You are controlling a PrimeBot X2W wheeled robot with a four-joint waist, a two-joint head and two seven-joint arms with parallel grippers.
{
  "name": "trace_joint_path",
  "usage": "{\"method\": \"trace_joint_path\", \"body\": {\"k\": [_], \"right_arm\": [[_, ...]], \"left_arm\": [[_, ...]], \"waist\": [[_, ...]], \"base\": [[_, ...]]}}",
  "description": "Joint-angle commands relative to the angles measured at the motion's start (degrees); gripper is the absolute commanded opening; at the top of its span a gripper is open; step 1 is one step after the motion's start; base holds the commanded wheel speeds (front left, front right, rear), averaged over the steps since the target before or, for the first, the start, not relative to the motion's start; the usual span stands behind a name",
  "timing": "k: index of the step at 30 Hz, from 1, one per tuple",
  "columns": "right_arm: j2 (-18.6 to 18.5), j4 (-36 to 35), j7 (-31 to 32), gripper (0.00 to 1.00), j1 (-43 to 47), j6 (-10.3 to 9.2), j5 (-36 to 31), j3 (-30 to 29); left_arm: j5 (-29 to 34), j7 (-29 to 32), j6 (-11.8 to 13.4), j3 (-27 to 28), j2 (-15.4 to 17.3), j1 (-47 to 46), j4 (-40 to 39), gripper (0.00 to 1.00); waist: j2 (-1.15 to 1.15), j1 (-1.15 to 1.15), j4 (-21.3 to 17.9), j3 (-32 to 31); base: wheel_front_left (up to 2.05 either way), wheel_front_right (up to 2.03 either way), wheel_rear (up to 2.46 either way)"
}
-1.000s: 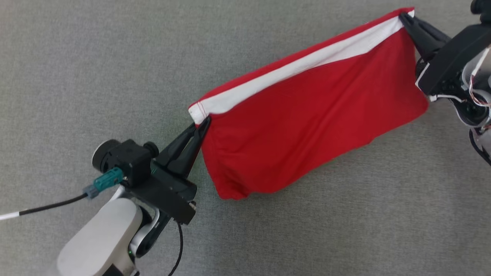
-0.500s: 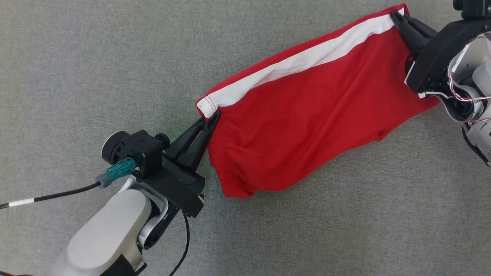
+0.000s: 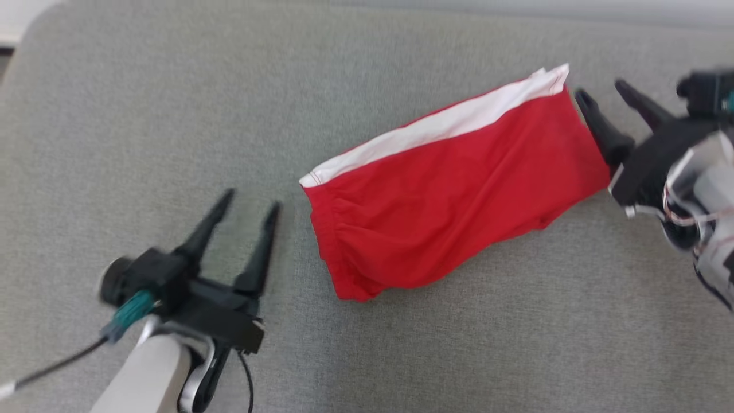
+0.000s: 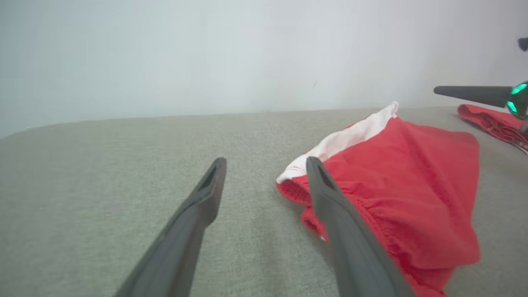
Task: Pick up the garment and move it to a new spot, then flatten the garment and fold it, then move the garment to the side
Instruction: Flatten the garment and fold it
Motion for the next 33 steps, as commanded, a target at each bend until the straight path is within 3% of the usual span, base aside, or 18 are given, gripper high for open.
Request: {"method": "trace_joint_path", "body": {"k": [1,6,10,16,24,33], "right_arm": [[-0.32,0.56,-0.91,1.0,1.7,-0.01,0.23,0.28],[-0.14,2.52,-4.01,1.0,7.6,-0.01,1.82,-0.57],[0.61,3.44,-4.8,1.0,12.56,-0.01,2.68,-2.92],[2.21,3.23,-4.8,1.0,18.32,-0.01,-1.27,-11.7],[5.46,5.27,-4.82,1.0,20.9,-0.01,-7.03,-17.93],[9.18,14.38,-1.59,1.0,16.34,-0.01,-8.11,-17.03]], "left_arm": [[1.61,-0.14,0.67,1.5,-0.82,1.93,-0.89,1.0],[9.36,-0.14,2.6,11.64,-5.52,10.54,-6.05,1.0],[13.12,-0.14,1.48,17.79,-9.74,16.43,-8.51,1.0],[16.79,-0.14,-0.21,24.53,-14.64,21.85,-10.56,1.0],[19.01,-0.14,-1.18,27.11,-16.69,24.55,-10.23,1.0],[15.94,-0.14,-1.3,24.56,-16.75,22.29,-9.66,1.0]], "waist": [[0.0,0.01,-0.24,-2.73],[0.0,0.01,-0.38,-5.29],[0.0,0.01,-0.52,-7.03],[0.0,0.01,-0.89,-7.96],[0.0,0.01,0.21,-7.76],[0.0,0.01,3.22,-6.02]], "base": [[0.0,0.0,0.0],[0.0,0.0,0.0],[0.0,0.0,0.0],[0.0,0.0,0.0],[0.0,0.0,0.0],[0.0,0.0,0.0]]}}
